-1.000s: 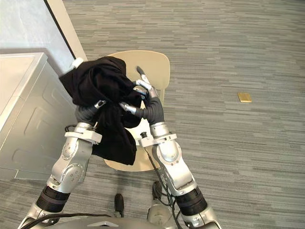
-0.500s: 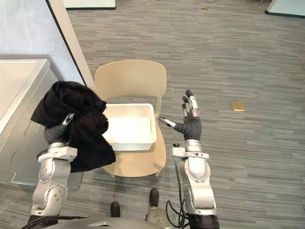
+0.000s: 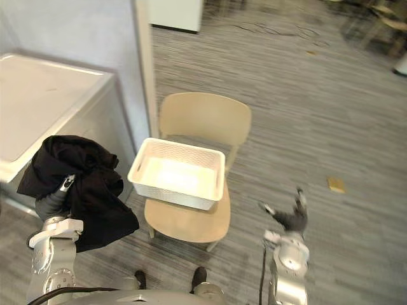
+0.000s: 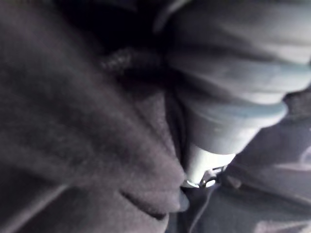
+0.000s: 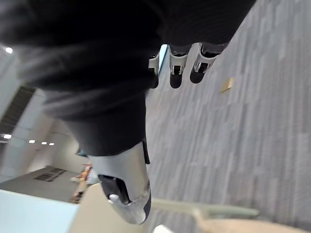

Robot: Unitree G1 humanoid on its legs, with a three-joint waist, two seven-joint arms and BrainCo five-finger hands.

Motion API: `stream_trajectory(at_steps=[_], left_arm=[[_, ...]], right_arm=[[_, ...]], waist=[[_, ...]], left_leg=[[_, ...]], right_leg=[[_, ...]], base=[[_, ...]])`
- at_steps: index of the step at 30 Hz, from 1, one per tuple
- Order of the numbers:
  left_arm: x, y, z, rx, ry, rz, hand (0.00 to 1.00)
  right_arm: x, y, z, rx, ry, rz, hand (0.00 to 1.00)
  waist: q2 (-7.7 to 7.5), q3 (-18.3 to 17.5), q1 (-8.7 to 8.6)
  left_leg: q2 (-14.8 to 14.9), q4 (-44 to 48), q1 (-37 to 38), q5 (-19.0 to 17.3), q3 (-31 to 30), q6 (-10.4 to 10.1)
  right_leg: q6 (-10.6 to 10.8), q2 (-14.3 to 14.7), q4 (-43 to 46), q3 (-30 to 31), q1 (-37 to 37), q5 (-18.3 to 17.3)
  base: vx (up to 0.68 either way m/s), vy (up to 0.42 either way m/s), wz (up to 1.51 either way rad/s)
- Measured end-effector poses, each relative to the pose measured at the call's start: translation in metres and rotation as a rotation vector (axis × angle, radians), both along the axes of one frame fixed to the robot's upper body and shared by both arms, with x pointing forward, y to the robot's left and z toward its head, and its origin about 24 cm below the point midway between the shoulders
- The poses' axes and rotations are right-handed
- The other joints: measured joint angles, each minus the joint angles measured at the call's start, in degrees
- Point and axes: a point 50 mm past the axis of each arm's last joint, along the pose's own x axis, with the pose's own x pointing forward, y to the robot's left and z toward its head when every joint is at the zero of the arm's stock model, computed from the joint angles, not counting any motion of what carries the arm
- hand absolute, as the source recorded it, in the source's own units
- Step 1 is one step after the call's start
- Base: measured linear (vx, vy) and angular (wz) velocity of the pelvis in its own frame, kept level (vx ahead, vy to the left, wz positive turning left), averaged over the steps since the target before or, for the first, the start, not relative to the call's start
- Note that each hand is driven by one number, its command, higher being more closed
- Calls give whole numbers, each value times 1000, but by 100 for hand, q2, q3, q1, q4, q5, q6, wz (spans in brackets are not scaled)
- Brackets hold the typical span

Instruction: Pick up the laundry basket with both hands and put the clothes into the washing machine.

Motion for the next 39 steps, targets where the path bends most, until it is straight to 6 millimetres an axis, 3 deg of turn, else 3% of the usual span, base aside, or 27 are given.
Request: stream_trajectory(at_steps=[1, 2, 3, 4, 5, 6, 7, 8, 9, 10, 11, 12, 16, 17, 18, 19, 20, 22, 25, 28, 31, 33, 34, 35, 37, 38, 39], left_arm=[[0, -2, -1, -16, 0, -2, 100], [-1, -4, -2, -20, 2, -8, 100], [0, -7, -4, -24, 2, -32, 100], [1, -12, -7, -34, 1, -62, 100], [4, -14, -9, -42, 0, -79, 100], [11, -19, -10, -45, -10, -111, 100], [18, -21, -9, -44, -20, -130, 100], [28, -22, -7, -35, -38, -151, 100], [31, -23, -11, -44, -28, -156, 100], [32, -24, -25, -53, 34, -164, 100], [28, -22, -33, -44, 78, -171, 100], [26, -21, -36, -37, 100, -177, 100], [19, -19, -41, -2, 140, -215, 100], [20, -23, -41, 3, 142, -240, 100], [21, -30, -42, 1, 147, -274, 100], [20, -39, -43, -5, 149, -308, 100], [21, -47, -43, -10, 145, -348, 100], [21, -57, -44, -16, 146, -384, 100], [16, -62, -47, -33, 161, -386, 100], [16, -68, -47, -46, 157, -400, 100], [19, -71, -46, -45, 156, -403, 100], [24, -88, -49, -26, 166, -475, 100], [24, -93, -49, -28, 166, -495, 100], [21, -100, -53, -42, 180, -522, 100], [21, -110, -50, -69, 164, -546, 100], [21, -110, -49, -84, 158, -536, 100], [19, -106, -51, -86, 166, -520, 100]], right_arm=[[-16, -10, -15, 23, 70, -69, 0], [-25, -13, -24, 45, 114, -97, 0], [-44, -15, -46, 100, 214, -143, 0], [-73, -20, -71, 144, 364, -186, 0], [-91, -20, -84, 180, 451, -216, 0], [-117, -11, -108, 292, 570, -258, 0], [-152, 7, -129, 425, 697, -313, 0], [-175, 39, -147, 580, 786, -340, 0], [-191, 55, -153, 661, 844, -340, 0], [-187, 74, -159, 749, 854, -285, 0], [-182, 84, -163, 779, 859, -239, 0], [-179, 89, -164, 791, 856, -209, 0], [-157, 86, -164, 738, 871, -61, 0], [-151, 83, -163, 714, 867, -36, 0], [-144, 80, -162, 691, 849, -12, 0], [-139, 78, -160, 674, 822, -5, 0], [-136, 76, -159, 657, 800, 4, 0], [-127, 81, -157, 638, 770, 56, 0], [-118, 86, -154, 618, 749, 116, 0], [-116, 84, -154, 607, 751, 119, 0], [-116, 82, -152, 599, 744, 118, 0], [-130, 90, -154, 621, 785, 126, 0], [-138, 93, -155, 635, 806, 116, 0], [-145, 87, -155, 629, 830, 96, 0], [-147, 82, -155, 614, 849, 96, 0], [-147, 77, -154, 598, 858, 97, 0], [-146, 72, -153, 580, 864, 95, 0]], waist=[[30, 48, 32], [34, 53, 35], [64, 40, 14], [251, -25, 22], [373, -33, -17], [316, -82, -108], [43, -172, -319], [10, -71, -270], [111, -44, -157], [187, 25, -151], [73, 33, -115], [95, 60, -103], [107, 80, -78], [149, 113, -111], [209, 185, -145], [239, 193, -175], [299, 255, -234], [230, 346, -319], [152, 304, -338], [143, 217, -364], [250, 304, -324], [106, 236, -549], [73, 221, -538], [190, 147, -507], [311, 154, -438], [416, 173, -339], [480, 174, -207]], left_leg=[[500, 832, -223, -185, 581, 211], [665, 1145, -229, -232, 778, 239], [903, 1708, -196, -299, 958, 306], [1154, 1914, -161, 42, 1030, 527], [962, 1746, -296, 52, 1009, 411], [603, 1207, -393, 129, 874, 353], [39, -33, -269, 115, 554, 339], [232, 452, -257, -98, 1020, 368], [656, 673, -142, -201, 1293, -101], [551, 499, -167, -170, 1347, -594], [360, 399, -171, -188, 1343, -529], [263, 369, -226, -256, 1333, -524], [9, 494, -466, -312, 1140, -470], [-88, 651, -568, -378, 927, -365], [-286, 650, -530, -392, 694, -315], [-448, 602, -488, -358, 459, -194], [-617, 532, -401, -343, 283, -124], [-981, 436, -157, -349, -109, 10], [-1137, 375, 62, -409, -340, 66], [-1002, -68, 291, -403, -380, 71], [-725, -105, 393, -332, -527, -128], [-719, 50, 560, -553, -903, -387], [-679, 163, 625, -638, -984, -483], [-527, 354, 708, -678, -1028, -512], [-279, 1793, 170, -449, -991, -344], [-8, 2632, -73, -298, -889, -236], [484, 3640, -266, -170, -550, -145]], right_leg=[[-49, -47, 129, -290, -16, -28], [-53, -97, 145, -377, 5, -31], [-49, -214, 238, -569, 41, -31], [-45, -281, 414, -866, 69, -75], [-10, -324, 608, -964, 22, -259], [91, -427, 695, -959, -111, -600], [-22, -645, 524, -947, -252, -676], [-64, -933, 530, -1405, -222, -226], [67, -879, 605, -1596, -198, -206], [155, -1005, 724, -1806, -134, -179], [279, -1133, 635, -1875, -102, -95], [330, -1196, 580, -1897, -87, -41], [234, -1212, 160, -1887, 20, -101], [189, -1262, 271, -1782, 49, -175], [-26, -1365, 702, -1248, -45, -564], [-391, -1304, 1114, -435, -262, -1051], [-526, -1094, 1547, 705, -509, -1462], [32, -328, 2379, 2765, -839, -1978], [193, 299, 2630, 3208, -1147, -1976], [88, 271, 2221, 2497, -1119, -1846], [62, 595, 2218, 2377, -1284, -1810], [58, 605, 2009, 2606, -1078, -1359], [27, 584, 2085, 2459, -991, -1344], [-56, 687, 2142, 2297, -824, -1493], [-181, 789, 2061, 2128, -509, -1713], [-248, 915, 1993, 2126, -330, -1753], [-323, 1061, 1890, 2151, -68, -1815]], base=[[-80, 148, 104], [-77, 149, 91], [-38, 176, 100], [-30, 155, 124], [-38, 132, 167], [-95, 132, 223], [-135, 167, 295], [-177, 143, 243], [-157, 199, 197], [-167, 284, 94], [-130, 316, 78], [-139, 294, 38], [-85, 216, 48], [-35, 219, 85], [-38, 262, 110], [-17, 188, 121], [13, 132, 126], [37, 64, 131], [72, -69, 92], [248, -149, 63], [204, -142, 9], [308, -219, 88], [326, -266, 79], [399, -301, 54], [381, -274, 31], [273, -158, -23], [284, -131, -34]])
